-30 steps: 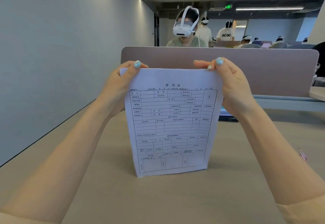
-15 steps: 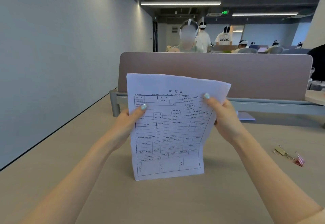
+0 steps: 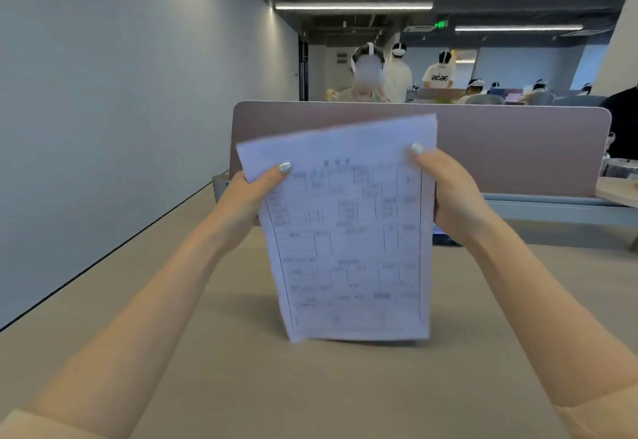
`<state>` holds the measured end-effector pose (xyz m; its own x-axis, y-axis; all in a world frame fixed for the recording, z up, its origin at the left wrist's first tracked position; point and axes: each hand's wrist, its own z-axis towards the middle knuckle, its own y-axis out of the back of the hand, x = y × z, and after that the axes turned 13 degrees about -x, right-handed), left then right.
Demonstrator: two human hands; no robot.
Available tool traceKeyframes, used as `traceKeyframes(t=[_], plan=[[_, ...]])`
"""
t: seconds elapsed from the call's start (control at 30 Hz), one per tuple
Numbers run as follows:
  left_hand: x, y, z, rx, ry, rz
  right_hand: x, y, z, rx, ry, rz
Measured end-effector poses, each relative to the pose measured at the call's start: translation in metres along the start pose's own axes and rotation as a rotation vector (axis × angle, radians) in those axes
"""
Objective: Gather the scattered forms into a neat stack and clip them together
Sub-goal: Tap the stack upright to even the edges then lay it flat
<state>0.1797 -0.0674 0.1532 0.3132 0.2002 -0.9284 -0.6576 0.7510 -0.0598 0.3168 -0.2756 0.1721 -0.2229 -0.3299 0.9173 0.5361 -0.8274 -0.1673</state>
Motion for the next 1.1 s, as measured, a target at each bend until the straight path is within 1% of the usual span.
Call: traceKeyframes(t=[0.13,0.23,0.33,0.47,0.57,0.7,0.77,0.9,1.0,1.1], plan=[[0.029,0.001,-0.008,0.031,0.100,0.002,-0.034,0.014,-0.008,0.010,-0.098,-0.047],[0.043,-0.006,-0.016,0.024,0.135,0.012,-0.045,0.015,-0.013,0.001,-0.083,-0.049],[0.033,-0.014,-0.013,-0.021,0.106,-0.041,-0.033,0.011,-0.011,-0.037,-0.011,-0.040],[0.008,-0.022,-0.004,-0.014,0.012,-0.120,-0.007,0.011,-0.005,-0.018,0.086,0.035],[0.014,-0.020,-0.003,-0.004,0.022,-0.139,-0.017,0.020,-0.008,-0.015,0.038,-0.007],[0.039,-0.021,-0.008,-0.006,0.068,-0.032,-0.041,0.026,-0.012,-0.040,-0.024,-0.123],[0.040,-0.025,-0.007,0.001,0.048,0.036,-0.040,0.023,-0.010,-0.066,-0.010,-0.090],[0.016,-0.029,0.003,0.012,-0.008,0.000,-0.017,0.018,0.001,-0.088,0.044,-0.030],[0.005,-0.027,0.007,0.020,-0.034,-0.033,-0.008,0.021,0.004,-0.067,0.066,-0.025],[0.004,-0.026,0.007,0.026,-0.027,-0.041,-0.007,0.021,0.003,-0.024,0.066,-0.079]])
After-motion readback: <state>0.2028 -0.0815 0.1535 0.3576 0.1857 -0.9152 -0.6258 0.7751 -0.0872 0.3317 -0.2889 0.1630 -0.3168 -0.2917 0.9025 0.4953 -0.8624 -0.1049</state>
